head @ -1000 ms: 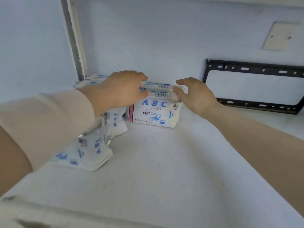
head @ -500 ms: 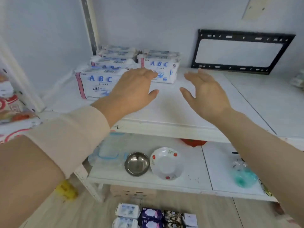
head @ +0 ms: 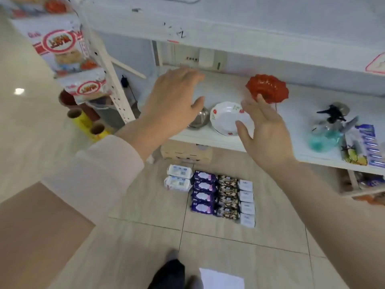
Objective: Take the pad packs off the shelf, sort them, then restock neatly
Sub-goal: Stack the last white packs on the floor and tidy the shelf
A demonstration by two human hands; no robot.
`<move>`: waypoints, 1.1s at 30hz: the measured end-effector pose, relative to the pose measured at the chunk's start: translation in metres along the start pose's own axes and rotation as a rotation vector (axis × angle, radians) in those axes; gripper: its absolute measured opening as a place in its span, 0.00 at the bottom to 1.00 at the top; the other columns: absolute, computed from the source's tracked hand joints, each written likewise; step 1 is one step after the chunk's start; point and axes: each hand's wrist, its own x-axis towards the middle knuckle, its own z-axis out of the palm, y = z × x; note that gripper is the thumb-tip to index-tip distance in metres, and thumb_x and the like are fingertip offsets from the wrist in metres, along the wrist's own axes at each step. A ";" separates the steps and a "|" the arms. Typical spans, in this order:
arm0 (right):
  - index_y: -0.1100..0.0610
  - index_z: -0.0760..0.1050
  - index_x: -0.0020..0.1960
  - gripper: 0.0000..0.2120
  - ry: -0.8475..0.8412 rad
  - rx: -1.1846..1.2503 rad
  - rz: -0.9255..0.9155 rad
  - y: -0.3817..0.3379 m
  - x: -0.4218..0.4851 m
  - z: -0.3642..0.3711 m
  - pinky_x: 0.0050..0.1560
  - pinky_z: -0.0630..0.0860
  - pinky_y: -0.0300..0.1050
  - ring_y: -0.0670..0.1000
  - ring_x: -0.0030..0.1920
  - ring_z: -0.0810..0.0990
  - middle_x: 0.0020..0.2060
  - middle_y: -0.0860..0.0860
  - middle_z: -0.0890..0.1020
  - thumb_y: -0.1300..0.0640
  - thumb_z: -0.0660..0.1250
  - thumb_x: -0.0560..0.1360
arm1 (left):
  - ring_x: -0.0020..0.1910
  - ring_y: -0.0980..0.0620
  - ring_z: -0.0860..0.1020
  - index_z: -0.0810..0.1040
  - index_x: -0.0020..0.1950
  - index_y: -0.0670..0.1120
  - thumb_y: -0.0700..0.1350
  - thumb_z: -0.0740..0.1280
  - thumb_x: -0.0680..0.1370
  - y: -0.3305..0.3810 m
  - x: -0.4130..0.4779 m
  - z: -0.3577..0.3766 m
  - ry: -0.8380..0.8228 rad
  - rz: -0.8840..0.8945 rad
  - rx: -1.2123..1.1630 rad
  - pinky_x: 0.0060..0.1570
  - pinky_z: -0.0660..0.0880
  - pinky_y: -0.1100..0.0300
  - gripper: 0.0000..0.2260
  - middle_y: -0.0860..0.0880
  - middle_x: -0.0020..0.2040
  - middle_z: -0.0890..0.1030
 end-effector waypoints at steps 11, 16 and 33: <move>0.63 0.74 0.62 0.20 -0.287 0.123 0.184 -0.028 -0.087 0.097 0.62 0.70 0.58 0.61 0.66 0.72 0.61 0.60 0.77 0.56 0.62 0.74 | 0.69 0.46 0.66 0.67 0.69 0.45 0.45 0.62 0.78 -0.066 -0.104 0.099 -0.218 -0.228 -0.104 0.68 0.61 0.49 0.20 0.46 0.69 0.70; 0.57 0.68 0.69 0.20 -0.419 0.105 0.302 -0.031 -0.090 0.154 0.68 0.61 0.46 0.52 0.72 0.63 0.70 0.54 0.68 0.57 0.62 0.77 | 0.69 0.48 0.66 0.68 0.68 0.45 0.43 0.62 0.77 -0.115 -0.120 0.155 -0.263 -0.339 -0.216 0.67 0.61 0.53 0.19 0.49 0.69 0.70; 0.55 0.65 0.71 0.22 -0.772 0.089 0.234 0.101 -0.126 0.463 0.70 0.56 0.42 0.49 0.74 0.58 0.71 0.51 0.67 0.54 0.60 0.78 | 0.72 0.50 0.60 0.61 0.73 0.48 0.53 0.62 0.77 -0.253 -0.184 0.476 -0.552 -0.371 -0.224 0.69 0.54 0.57 0.26 0.49 0.74 0.63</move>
